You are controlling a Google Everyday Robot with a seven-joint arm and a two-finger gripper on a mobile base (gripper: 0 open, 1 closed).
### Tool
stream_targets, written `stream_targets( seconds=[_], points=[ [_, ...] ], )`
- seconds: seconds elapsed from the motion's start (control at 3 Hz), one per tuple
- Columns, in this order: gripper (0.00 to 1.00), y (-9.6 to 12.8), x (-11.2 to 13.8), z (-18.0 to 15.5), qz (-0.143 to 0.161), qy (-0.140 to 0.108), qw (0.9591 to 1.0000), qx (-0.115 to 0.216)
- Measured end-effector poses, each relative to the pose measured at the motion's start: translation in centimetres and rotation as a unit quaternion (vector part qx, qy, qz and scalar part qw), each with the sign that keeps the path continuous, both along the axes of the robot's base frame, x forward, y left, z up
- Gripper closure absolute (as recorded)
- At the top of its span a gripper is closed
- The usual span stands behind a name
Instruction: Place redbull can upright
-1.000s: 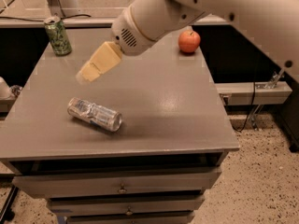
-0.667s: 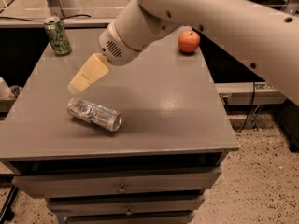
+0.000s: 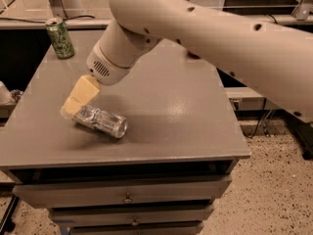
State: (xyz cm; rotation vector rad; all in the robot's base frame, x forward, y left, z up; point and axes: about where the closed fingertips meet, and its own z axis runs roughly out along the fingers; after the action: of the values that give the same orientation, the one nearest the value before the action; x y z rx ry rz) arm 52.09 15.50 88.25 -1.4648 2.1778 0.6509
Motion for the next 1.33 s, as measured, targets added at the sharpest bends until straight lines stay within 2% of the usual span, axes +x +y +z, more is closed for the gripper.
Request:
stream_targets(
  seconds=[0.33, 0.67, 1.0, 1.33],
  points=[
    [0.00, 1.5, -1.5, -1.0, 0.016, 0.005, 0.9995, -0.027],
    [0.00, 2.5, -2.6, -2.4, 0.034, -0.001, 0.9968, -0.072],
    [0.00, 2.4, -3.0, -4.0, 0.042, -0.011, 0.9925, -0.114],
    [0.00, 1.5, -2.9, -4.7, 0.038, -0.022, 0.9890, -0.141]
  ],
)
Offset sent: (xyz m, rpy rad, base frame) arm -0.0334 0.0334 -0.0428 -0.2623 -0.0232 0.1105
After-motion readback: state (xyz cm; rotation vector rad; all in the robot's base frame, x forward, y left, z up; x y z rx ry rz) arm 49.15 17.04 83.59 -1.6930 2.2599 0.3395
